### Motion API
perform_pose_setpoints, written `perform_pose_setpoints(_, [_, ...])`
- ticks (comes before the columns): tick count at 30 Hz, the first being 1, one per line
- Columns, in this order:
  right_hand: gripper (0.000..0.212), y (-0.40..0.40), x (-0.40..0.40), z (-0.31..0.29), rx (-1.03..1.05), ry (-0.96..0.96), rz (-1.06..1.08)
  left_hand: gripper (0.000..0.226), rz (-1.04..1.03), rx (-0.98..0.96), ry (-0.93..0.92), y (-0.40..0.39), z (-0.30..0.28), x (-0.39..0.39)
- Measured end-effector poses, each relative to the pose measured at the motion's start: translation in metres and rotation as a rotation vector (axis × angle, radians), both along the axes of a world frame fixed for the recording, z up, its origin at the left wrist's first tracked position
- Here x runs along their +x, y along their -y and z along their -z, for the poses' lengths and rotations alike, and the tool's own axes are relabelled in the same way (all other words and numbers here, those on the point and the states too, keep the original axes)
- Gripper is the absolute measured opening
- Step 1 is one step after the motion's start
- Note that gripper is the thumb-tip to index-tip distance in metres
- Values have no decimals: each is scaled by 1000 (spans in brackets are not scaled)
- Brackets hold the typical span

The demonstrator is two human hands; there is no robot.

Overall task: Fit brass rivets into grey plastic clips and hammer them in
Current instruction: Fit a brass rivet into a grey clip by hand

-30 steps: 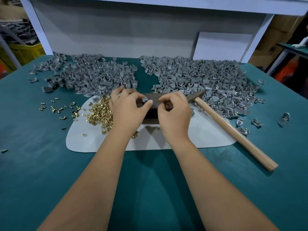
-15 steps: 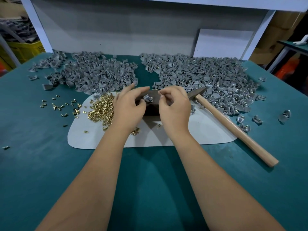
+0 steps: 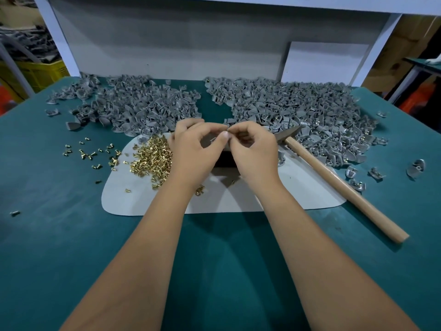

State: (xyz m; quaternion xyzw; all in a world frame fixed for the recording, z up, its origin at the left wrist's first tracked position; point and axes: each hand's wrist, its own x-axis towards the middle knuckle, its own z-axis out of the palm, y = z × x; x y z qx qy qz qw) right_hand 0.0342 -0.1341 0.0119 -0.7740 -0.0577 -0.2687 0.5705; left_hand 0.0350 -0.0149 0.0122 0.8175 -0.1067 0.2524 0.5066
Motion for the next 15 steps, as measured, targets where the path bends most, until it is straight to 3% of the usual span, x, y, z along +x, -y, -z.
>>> perform_pose_setpoints(4, [13, -2, -6, 2, -46, 7, -24, 9, 3, -85, -82, -4, 0, -1])
perform_pose_setpoints(10, [19, -5, -9, 2, -55, 15, -47, 21, 32, -121, -91, -8, -2, 0])
perform_pose_setpoints(15, [22, -7, -9, 1, -31, 14, -70, 16, 43, -123, -138, -7, 0, 3])
